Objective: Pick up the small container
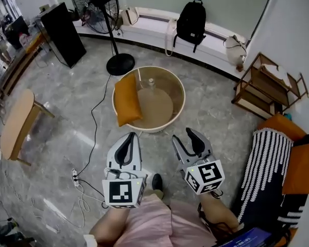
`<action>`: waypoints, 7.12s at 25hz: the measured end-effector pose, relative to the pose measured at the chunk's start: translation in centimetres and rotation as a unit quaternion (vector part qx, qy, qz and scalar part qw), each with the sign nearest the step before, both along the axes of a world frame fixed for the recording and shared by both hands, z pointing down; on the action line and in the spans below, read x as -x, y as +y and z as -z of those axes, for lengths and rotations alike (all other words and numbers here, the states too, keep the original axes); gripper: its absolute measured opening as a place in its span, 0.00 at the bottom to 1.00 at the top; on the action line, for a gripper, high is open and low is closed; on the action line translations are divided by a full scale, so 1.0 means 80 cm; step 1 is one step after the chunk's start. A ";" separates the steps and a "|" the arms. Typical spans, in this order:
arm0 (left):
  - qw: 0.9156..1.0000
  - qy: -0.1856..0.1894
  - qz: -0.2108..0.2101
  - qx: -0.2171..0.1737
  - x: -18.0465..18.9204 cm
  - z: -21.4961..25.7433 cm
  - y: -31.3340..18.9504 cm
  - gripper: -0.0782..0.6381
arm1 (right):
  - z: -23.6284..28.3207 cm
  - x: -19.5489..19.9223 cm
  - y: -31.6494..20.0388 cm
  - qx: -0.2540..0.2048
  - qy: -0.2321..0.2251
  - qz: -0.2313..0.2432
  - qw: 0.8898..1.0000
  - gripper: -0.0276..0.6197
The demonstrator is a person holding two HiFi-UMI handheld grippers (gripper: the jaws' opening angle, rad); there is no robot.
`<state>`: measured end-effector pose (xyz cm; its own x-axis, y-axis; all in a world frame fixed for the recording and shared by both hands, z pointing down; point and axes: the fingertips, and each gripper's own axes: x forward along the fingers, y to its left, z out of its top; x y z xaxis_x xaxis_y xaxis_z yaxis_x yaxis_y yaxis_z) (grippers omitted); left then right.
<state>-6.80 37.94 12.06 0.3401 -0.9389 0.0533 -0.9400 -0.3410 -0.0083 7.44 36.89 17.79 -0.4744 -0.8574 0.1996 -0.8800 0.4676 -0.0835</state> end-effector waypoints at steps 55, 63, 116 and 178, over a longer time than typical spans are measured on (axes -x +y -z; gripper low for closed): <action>0.991 -0.018 0.094 0.091 -0.020 -0.097 -0.556 0.13 | -0.088 -0.004 -0.596 0.036 0.010 0.104 0.994 0.38; 0.989 -0.010 0.078 0.126 0.004 -0.179 -0.609 0.13 | -0.181 0.035 -0.626 0.065 0.034 0.116 0.991 0.41; 0.962 0.025 0.007 0.273 0.045 -0.468 -0.647 0.13 | -0.603 0.117 -0.687 0.142 0.180 0.126 0.965 0.57; 0.992 -0.019 0.094 -0.086 -0.017 0.122 -0.547 0.13 | 0.171 0.045 -0.578 -0.152 0.058 0.117 0.980 0.57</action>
<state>-5.40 -5.85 2.30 0.1581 -0.9819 -0.1042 -0.9849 -0.1494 -0.0870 3.84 -9.35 4.07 -0.6538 -0.7565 0.0157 -0.7418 0.6449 0.1842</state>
